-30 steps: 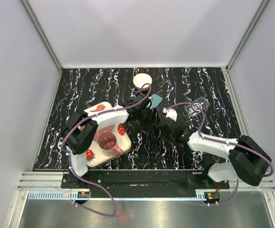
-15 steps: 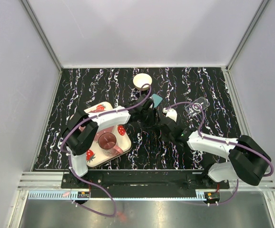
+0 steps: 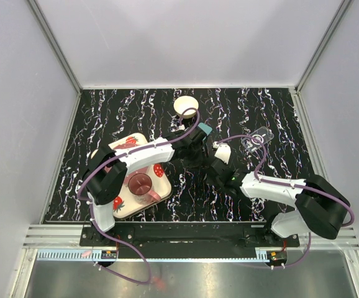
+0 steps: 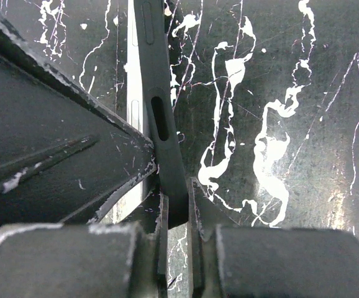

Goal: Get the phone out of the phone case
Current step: Remove the phone case from the phone.

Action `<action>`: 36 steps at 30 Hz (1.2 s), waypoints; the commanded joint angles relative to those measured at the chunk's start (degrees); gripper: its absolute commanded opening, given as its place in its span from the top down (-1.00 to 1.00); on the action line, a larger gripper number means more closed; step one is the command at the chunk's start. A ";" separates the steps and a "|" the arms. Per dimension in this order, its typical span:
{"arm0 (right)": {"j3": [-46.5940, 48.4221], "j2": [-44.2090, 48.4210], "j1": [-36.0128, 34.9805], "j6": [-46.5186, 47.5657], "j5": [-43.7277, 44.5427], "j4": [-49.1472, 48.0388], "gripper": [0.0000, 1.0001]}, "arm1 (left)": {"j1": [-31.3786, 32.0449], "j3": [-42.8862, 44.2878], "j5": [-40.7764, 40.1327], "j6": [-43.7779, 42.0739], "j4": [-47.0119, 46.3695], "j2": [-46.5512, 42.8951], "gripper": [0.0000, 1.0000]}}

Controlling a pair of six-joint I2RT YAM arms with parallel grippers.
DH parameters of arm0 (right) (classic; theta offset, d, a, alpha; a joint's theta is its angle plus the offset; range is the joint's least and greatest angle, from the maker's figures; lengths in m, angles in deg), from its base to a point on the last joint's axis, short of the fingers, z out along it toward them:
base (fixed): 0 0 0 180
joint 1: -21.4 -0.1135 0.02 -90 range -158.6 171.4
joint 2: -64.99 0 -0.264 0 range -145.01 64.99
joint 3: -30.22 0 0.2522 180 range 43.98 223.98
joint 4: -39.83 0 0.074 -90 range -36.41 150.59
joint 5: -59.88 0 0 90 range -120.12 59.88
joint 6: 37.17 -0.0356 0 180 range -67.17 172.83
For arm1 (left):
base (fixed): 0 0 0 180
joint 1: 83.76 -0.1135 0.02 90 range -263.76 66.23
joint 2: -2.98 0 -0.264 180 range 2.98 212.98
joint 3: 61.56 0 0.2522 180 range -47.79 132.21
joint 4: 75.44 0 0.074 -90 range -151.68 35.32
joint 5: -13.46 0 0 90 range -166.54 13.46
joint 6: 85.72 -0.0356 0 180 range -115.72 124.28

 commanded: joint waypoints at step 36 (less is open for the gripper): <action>3.99 10.22 -1.50 14.08 -9.25 2.62 1.00 | -12.16 -13.12 13.10 -9.31 -13.31 -9.05 -0.50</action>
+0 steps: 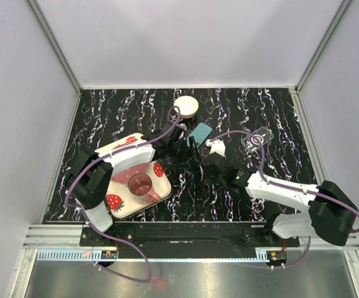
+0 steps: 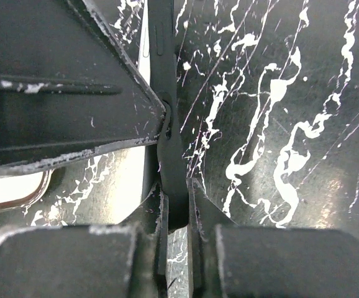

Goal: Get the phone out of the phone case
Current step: Remove the phone case from the phone.

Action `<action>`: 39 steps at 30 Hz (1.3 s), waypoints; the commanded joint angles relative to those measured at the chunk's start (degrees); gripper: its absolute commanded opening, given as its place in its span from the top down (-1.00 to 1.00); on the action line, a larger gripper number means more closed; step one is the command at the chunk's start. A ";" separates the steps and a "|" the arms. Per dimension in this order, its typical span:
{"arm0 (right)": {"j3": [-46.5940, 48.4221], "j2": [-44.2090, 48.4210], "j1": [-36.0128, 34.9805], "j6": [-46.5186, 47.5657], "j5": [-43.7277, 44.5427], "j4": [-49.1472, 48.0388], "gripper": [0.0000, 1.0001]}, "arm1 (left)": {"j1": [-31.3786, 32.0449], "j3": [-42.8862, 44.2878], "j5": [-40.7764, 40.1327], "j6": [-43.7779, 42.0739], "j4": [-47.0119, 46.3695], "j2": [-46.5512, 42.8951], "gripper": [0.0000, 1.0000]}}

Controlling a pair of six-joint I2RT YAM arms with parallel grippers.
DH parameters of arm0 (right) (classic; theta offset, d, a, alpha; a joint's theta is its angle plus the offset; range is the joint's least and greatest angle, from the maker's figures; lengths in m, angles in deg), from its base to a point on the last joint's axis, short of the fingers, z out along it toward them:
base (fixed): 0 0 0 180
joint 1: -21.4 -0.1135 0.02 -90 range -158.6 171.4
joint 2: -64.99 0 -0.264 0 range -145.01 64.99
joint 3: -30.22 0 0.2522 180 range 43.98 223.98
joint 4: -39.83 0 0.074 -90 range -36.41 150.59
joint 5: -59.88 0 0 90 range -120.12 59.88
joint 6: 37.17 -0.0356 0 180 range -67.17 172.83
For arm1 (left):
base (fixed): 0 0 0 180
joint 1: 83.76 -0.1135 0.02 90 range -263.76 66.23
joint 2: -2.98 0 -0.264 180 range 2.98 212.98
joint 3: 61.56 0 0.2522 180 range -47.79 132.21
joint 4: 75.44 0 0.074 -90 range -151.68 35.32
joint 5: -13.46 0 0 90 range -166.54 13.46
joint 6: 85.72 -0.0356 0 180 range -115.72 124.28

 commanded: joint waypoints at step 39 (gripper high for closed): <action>1.56 1.42 -0.62 7.86 2.01 -7.18 0.87 | -4.37 5.43 2.58 -6.93 2.41 9.43 -0.11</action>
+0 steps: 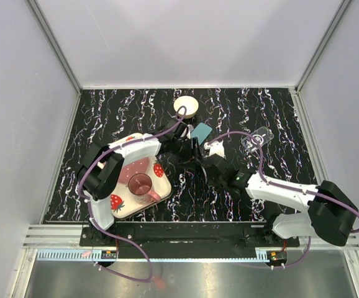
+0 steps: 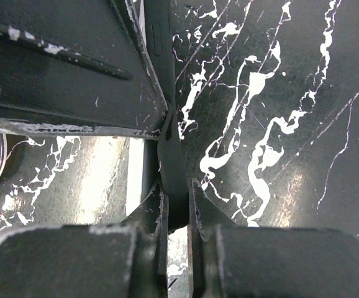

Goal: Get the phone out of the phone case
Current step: Remove the phone case from the phone.

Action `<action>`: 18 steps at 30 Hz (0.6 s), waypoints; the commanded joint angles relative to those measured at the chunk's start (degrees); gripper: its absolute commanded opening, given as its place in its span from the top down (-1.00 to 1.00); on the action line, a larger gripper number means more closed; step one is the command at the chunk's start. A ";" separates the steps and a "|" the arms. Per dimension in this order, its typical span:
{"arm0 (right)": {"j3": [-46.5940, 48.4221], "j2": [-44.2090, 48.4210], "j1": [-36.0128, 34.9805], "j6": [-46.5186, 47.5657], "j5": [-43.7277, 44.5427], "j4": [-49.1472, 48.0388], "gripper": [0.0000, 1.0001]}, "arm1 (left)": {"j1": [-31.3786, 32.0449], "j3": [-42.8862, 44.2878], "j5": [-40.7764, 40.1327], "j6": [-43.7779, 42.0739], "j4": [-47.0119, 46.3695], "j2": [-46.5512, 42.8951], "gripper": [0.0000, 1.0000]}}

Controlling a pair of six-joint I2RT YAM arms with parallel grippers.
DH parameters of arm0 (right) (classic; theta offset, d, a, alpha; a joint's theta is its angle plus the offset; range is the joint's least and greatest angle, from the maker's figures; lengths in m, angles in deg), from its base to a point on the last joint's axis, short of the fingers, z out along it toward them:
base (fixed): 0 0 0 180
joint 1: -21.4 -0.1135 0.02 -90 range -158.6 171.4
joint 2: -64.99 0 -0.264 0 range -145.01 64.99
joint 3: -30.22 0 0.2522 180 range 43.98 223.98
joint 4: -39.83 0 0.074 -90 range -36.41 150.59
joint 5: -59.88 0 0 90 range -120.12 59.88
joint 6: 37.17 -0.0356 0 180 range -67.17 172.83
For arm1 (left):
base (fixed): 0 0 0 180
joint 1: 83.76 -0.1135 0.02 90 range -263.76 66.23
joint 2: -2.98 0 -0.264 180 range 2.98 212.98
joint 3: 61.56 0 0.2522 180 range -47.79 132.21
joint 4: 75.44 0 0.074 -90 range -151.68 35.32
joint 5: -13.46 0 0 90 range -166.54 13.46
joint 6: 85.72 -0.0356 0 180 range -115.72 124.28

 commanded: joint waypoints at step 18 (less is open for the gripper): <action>4.74 -9.51 -0.84 0.78 7.00 -21.28 0.51 | -2.33 -7.19 -7.81 -3.79 -2.17 2.00 0.49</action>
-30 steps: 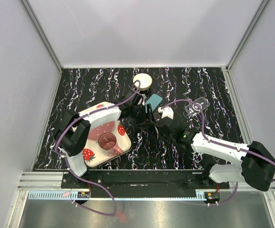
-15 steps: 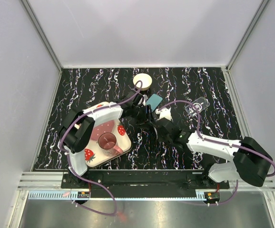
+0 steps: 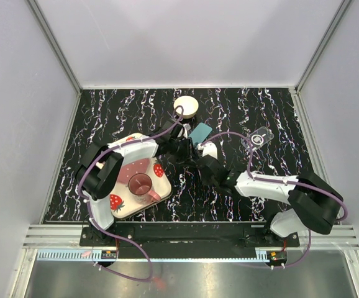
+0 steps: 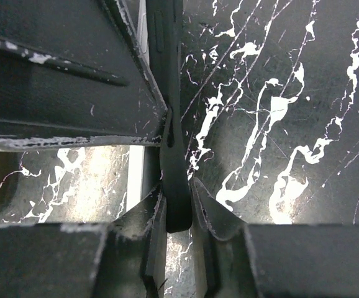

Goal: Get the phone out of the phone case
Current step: Remove the phone case from the phone.

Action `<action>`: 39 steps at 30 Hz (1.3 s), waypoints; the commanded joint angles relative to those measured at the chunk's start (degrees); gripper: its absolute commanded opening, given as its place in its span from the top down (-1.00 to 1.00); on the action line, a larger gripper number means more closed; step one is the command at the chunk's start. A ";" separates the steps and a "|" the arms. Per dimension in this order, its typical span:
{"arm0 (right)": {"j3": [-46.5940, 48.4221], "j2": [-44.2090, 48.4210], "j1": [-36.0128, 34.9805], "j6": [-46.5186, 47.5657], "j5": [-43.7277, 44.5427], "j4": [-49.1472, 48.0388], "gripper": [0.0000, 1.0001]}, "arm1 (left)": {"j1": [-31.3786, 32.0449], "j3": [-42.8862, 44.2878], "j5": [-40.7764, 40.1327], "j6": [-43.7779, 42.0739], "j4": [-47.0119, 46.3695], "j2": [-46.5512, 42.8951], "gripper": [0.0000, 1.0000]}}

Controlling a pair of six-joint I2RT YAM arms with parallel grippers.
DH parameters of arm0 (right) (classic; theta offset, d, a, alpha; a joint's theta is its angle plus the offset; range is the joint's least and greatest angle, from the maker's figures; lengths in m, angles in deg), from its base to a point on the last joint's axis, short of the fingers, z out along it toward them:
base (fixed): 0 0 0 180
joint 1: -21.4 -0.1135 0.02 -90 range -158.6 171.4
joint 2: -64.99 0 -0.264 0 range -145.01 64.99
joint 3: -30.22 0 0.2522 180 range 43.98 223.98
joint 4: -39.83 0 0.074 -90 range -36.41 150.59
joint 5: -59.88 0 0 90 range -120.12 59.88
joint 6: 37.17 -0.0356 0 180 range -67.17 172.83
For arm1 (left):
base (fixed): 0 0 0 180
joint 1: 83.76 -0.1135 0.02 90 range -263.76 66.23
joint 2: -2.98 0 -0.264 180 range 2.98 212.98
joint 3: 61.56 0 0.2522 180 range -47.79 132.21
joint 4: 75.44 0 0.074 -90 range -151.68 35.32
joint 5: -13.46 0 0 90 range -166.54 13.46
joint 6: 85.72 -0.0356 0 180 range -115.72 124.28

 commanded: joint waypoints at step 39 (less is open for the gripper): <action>8.87 -13.39 7.09 -6.49 -4.08 -12.28 1.00 | 1.76 -5.74 -16.35 -10.27 11.26 -3.12 0.19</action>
